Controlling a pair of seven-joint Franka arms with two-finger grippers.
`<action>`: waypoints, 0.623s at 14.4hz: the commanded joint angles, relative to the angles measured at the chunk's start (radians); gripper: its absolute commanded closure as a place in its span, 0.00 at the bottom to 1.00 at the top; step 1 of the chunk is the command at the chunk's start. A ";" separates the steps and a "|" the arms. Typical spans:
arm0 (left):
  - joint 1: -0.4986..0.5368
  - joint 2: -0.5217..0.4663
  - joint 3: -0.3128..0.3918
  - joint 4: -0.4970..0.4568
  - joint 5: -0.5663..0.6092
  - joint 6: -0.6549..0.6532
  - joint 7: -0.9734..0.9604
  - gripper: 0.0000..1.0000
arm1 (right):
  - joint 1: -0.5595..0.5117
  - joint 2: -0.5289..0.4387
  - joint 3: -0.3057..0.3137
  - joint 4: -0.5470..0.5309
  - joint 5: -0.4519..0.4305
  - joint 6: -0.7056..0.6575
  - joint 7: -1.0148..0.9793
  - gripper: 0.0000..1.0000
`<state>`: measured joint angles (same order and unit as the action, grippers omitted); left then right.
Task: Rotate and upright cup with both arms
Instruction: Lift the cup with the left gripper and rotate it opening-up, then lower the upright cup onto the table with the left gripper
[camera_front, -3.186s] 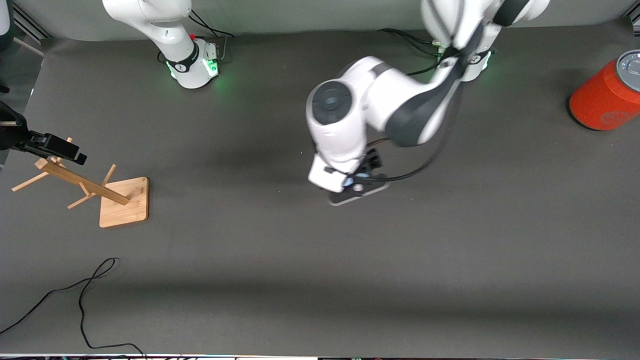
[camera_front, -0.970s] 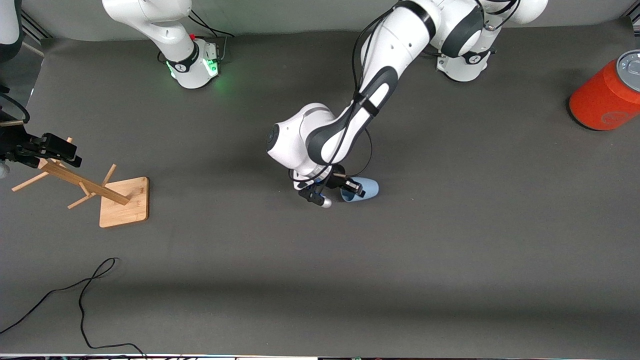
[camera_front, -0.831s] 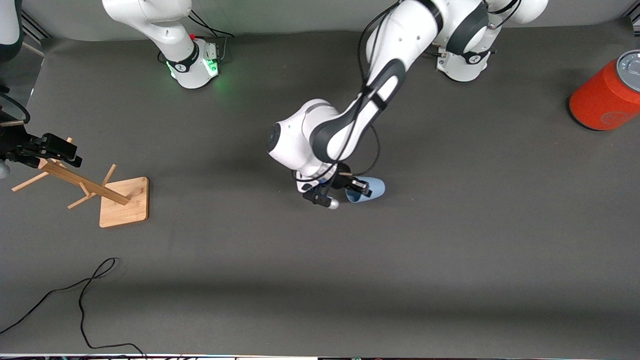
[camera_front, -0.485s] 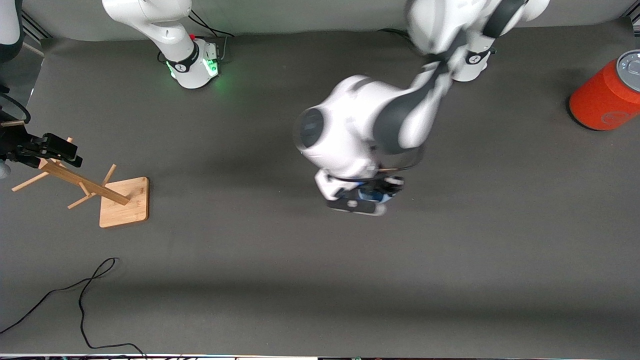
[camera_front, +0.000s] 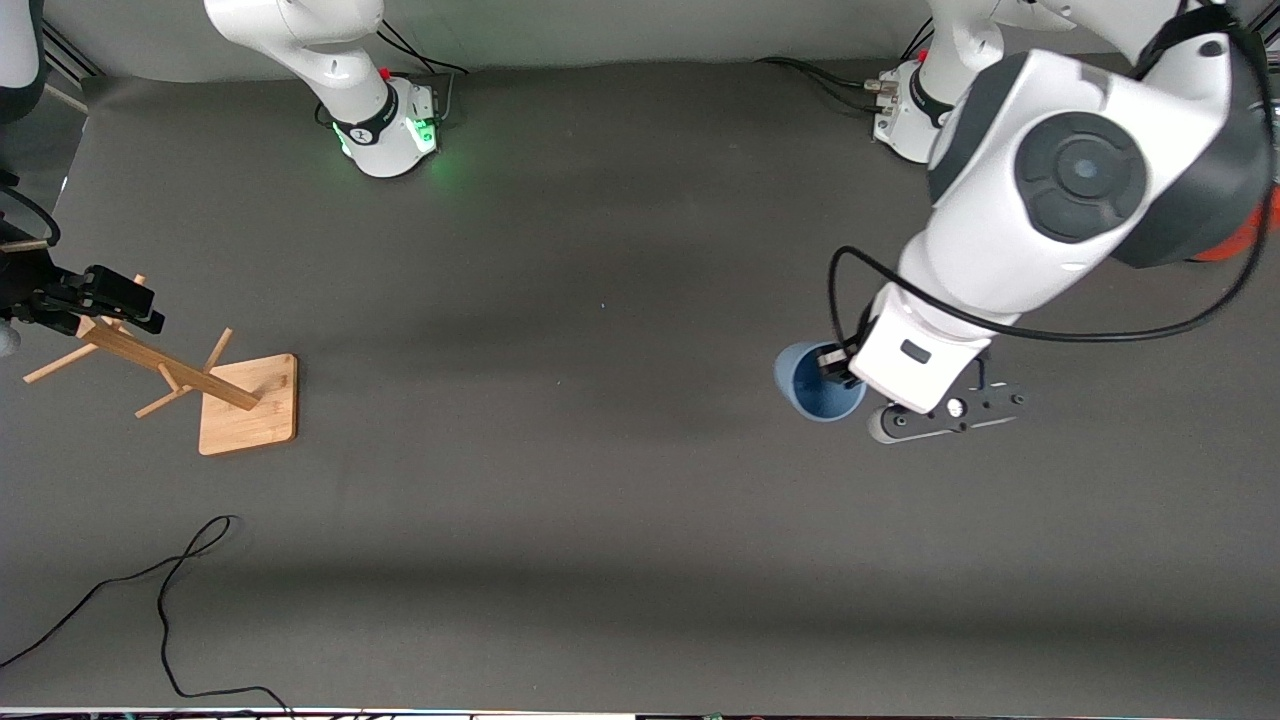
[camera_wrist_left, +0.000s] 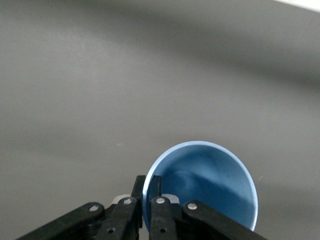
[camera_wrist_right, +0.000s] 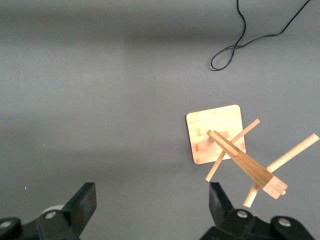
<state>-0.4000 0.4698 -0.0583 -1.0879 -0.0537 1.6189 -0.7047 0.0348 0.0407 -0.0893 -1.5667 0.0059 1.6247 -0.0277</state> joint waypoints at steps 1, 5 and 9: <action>-0.063 -0.105 0.000 -0.257 0.017 0.200 -0.148 1.00 | 0.010 0.001 -0.006 0.004 0.006 -0.016 -0.003 0.00; -0.144 -0.097 -0.003 -0.441 0.211 0.409 -0.355 1.00 | 0.013 0.001 -0.006 0.005 0.005 -0.016 -0.003 0.00; -0.181 -0.039 -0.002 -0.567 0.317 0.598 -0.524 1.00 | 0.013 -0.001 -0.006 0.007 0.005 -0.028 -0.003 0.00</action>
<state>-0.5638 0.4289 -0.0711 -1.5854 0.1940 2.1517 -1.1441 0.0402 0.0425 -0.0891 -1.5678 0.0060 1.6127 -0.0277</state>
